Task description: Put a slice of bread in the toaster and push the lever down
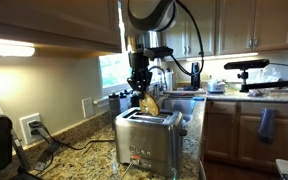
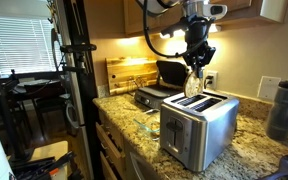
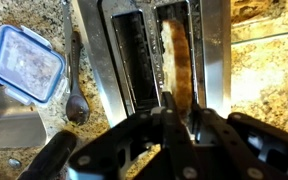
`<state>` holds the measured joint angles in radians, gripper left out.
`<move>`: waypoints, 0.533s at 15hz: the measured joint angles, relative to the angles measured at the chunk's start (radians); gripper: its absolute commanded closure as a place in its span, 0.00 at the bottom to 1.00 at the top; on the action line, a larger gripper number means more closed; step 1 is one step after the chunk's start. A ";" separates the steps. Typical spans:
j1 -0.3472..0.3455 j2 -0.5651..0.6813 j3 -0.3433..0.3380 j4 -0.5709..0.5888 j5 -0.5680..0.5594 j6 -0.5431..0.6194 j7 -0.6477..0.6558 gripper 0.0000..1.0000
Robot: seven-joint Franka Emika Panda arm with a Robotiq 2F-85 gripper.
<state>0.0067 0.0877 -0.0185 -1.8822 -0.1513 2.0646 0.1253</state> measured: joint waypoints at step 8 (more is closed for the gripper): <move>-0.001 0.042 0.012 0.009 0.039 0.003 -0.061 0.92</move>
<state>0.0061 0.1299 -0.0069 -1.8736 -0.1126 2.0674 0.0645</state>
